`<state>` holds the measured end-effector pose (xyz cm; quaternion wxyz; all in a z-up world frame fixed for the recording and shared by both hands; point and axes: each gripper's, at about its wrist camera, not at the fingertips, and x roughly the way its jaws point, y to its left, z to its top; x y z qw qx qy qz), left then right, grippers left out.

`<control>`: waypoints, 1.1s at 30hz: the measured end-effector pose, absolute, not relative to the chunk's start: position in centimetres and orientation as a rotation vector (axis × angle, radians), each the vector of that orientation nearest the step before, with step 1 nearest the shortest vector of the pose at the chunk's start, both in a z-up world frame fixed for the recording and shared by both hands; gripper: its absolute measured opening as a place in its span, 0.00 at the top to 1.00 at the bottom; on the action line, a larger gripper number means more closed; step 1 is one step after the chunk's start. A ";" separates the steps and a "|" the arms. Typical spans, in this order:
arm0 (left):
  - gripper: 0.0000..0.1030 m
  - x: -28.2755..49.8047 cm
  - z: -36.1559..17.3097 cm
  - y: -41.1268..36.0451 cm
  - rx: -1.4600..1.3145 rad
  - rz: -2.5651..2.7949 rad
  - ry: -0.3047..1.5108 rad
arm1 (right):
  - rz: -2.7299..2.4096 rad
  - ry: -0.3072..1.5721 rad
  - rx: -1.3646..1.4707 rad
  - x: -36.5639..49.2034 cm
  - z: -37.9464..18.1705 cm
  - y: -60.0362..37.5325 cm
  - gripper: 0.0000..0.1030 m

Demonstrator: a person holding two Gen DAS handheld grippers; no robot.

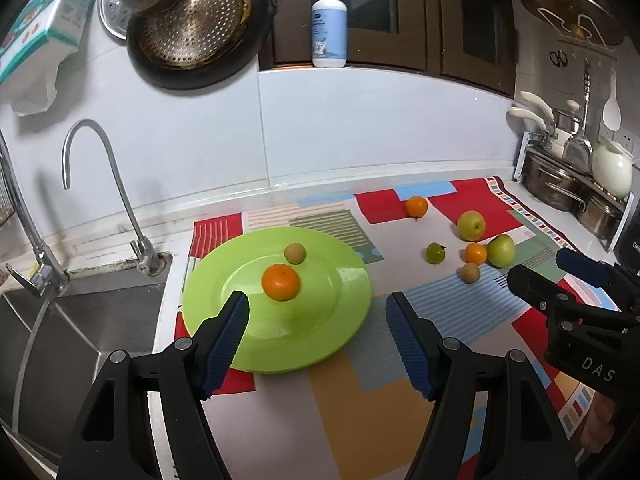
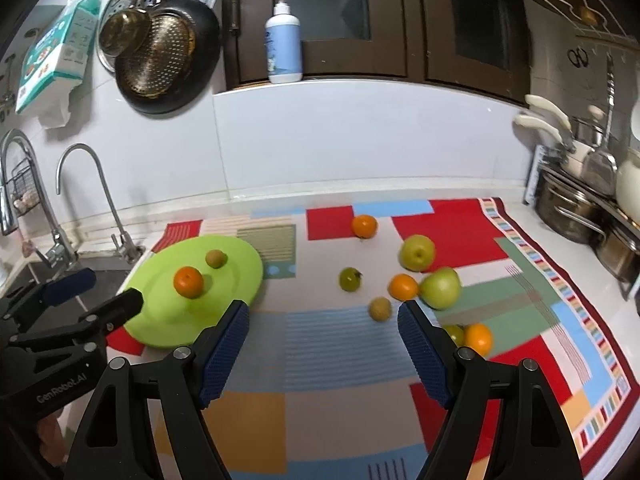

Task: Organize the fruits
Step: 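Grasp a small brown fruit with the left gripper while the right gripper grasps an orange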

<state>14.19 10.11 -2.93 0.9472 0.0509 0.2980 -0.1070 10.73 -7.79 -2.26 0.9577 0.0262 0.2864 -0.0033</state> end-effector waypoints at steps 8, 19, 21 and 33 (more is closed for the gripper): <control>0.32 12.9 -2.5 6.6 0.112 -0.239 0.587 | 0.011 0.574 0.070 9.4 -1.9 -10.9 0.25; 0.32 12.7 -2.3 0.8 0.117 -0.276 0.578 | -0.008 0.582 0.075 9.0 -2.0 -16.6 0.25; 0.32 12.9 -2.4 -0.1 0.121 -0.287 0.582 | -0.011 0.578 0.077 9.0 -2.1 -17.4 0.25; 0.32 15.1 -3.6 -3.7 0.161 -0.341 0.599 | -0.043 0.606 0.166 9.9 -3.7 -21.3 0.25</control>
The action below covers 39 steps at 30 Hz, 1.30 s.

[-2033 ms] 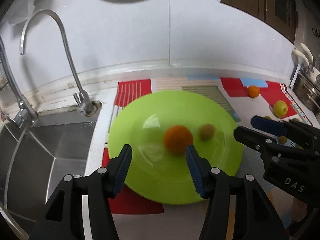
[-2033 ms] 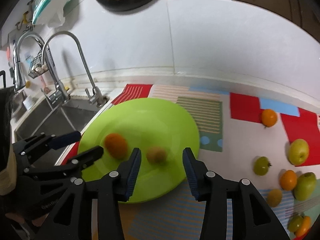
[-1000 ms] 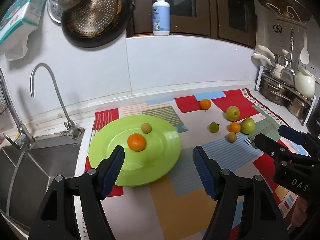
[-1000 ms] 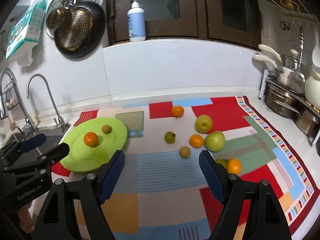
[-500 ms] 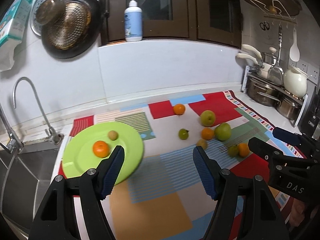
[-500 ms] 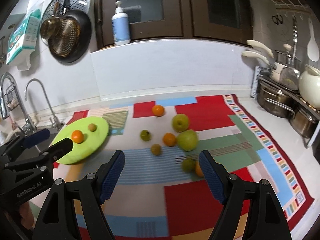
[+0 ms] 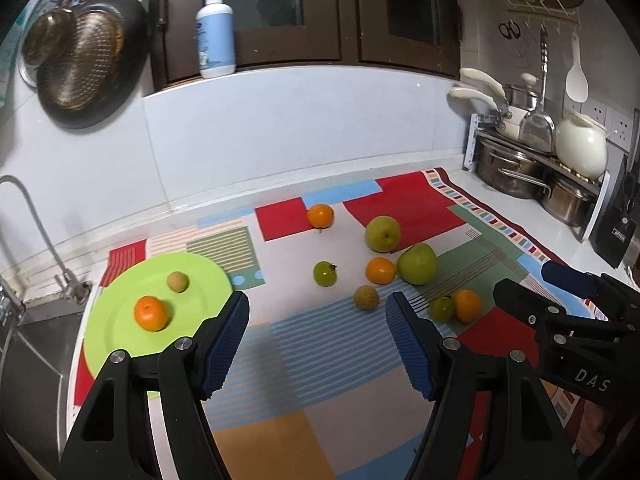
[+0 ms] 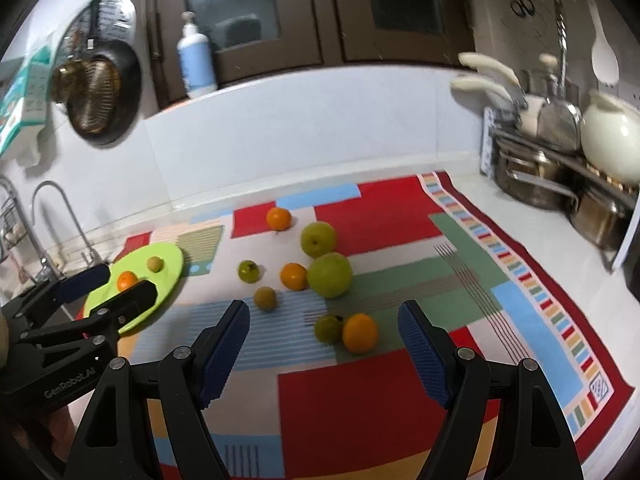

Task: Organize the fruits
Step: 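Grasp a small brown fruit with the left gripper while the right gripper grasps an orange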

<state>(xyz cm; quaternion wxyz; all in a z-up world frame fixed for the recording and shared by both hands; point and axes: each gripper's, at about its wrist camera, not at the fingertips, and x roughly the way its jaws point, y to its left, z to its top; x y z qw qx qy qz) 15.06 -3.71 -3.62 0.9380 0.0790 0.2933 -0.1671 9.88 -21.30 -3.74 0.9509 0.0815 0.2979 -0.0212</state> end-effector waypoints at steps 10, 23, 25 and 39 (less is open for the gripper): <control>0.32 18.0 -6.5 -5.6 0.225 -0.400 0.656 | -0.087 0.715 0.143 12.4 -6.8 -22.4 0.25; 0.37 21.2 -10.2 -7.9 0.276 -0.453 0.754 | -0.110 0.827 0.151 14.5 -10.6 -23.3 0.36; 0.38 21.6 -10.6 -8.3 0.282 -0.463 0.763 | -0.107 0.839 0.157 14.7 -11.0 -23.4 0.40; 0.55 23.8 -12.1 -10.8 0.309 -0.489 0.799 | -0.063 0.849 0.193 16.3 -11.8 -24.2 0.55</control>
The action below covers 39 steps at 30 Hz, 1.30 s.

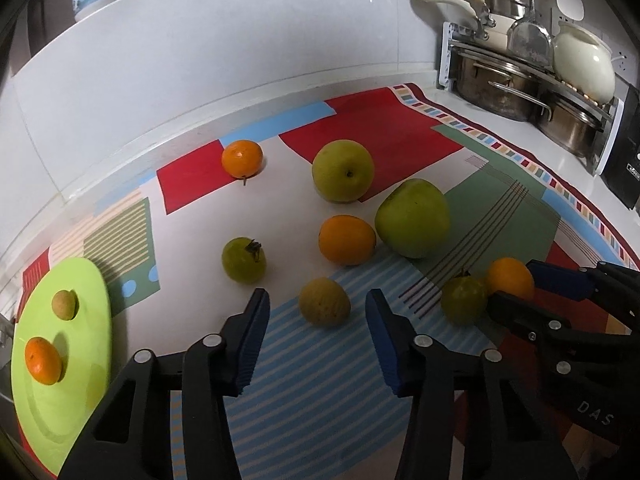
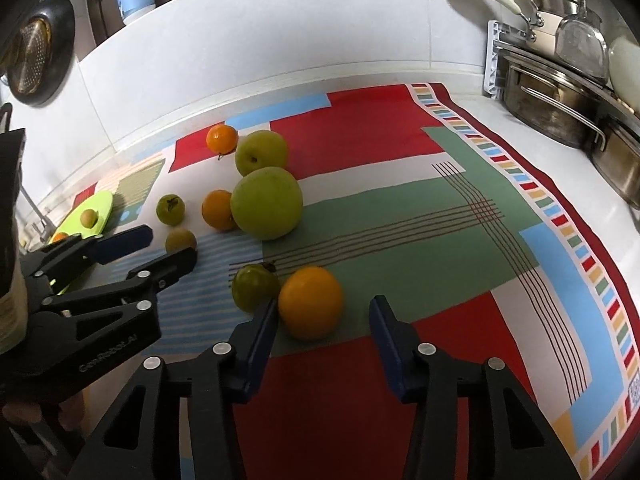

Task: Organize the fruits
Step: 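Grasp a small brown fruit with the left gripper while the right gripper grasps an orange, then carry the brown fruit onto the green plate with the left gripper while the right sets its orange there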

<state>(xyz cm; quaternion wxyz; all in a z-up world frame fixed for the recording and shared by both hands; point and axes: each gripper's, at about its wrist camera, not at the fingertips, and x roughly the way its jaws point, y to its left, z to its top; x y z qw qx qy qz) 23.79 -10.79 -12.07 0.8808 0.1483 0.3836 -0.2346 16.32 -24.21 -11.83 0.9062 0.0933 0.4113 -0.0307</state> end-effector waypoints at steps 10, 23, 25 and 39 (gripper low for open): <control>0.73 24.3 -12.8 -11.5 0.317 -0.498 0.833 | -0.034 0.848 0.209 16.8 -12.0 -24.5 0.65; 0.73 22.3 -10.6 -10.2 0.273 -0.508 0.814 | -0.019 0.799 0.207 15.6 -10.3 -24.4 0.65; 0.73 21.7 -10.1 -9.9 0.265 -0.503 0.802 | -0.012 0.788 0.203 15.3 -9.8 -24.2 0.65; 0.73 17.6 -6.2 -6.1 0.188 -0.422 0.729 | 0.076 0.703 0.153 12.6 -6.3 -21.9 0.65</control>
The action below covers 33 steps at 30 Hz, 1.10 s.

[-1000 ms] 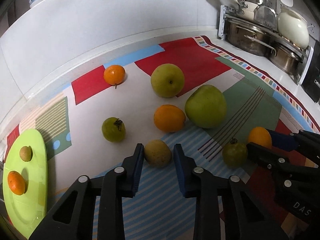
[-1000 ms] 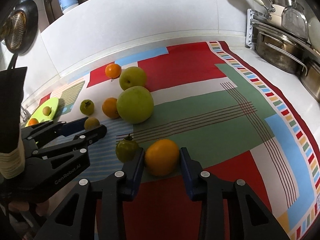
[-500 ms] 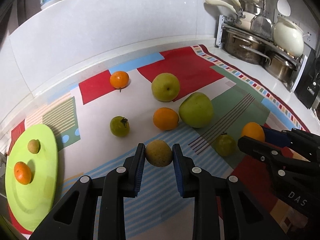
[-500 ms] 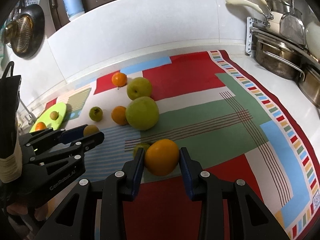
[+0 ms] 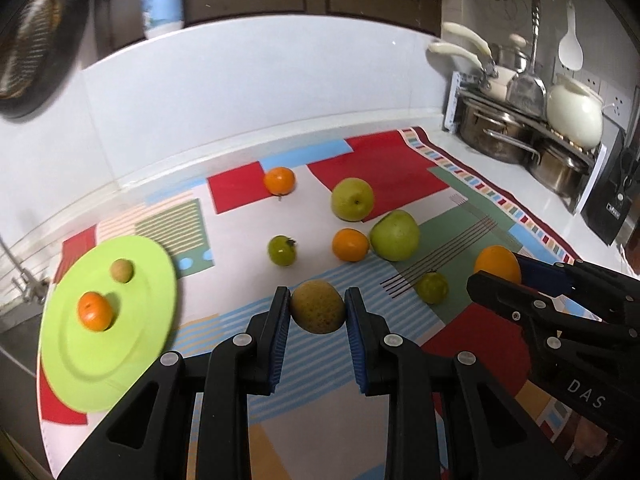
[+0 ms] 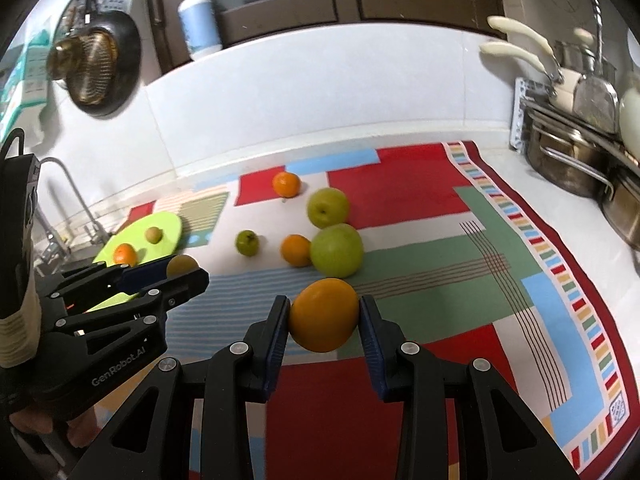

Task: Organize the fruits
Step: 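Carry the brown fruit onto the green plate with the left gripper while the right sets its orange there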

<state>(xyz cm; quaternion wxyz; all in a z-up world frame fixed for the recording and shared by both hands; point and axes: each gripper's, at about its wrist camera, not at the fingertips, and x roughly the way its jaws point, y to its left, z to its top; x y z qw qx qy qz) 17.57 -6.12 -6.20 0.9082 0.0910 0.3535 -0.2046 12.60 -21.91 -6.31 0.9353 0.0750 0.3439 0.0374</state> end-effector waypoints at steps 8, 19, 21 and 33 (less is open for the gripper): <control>0.73 15.3 -4.7 -3.2 0.148 -0.350 0.691 | 0.161 0.664 0.116 11.4 -4.6 -19.6 0.65; 0.73 13.5 -3.3 2.3 0.111 -0.230 0.652 | 0.287 0.626 0.084 11.1 -3.2 -14.6 0.65; 0.73 13.4 -3.1 3.3 0.106 -0.213 0.647 | 0.304 0.620 0.077 11.2 -3.1 -13.7 0.65; 0.73 13.5 -2.7 9.4 0.084 -0.121 0.630 | 0.401 0.574 0.037 12.5 -2.0 -7.3 0.65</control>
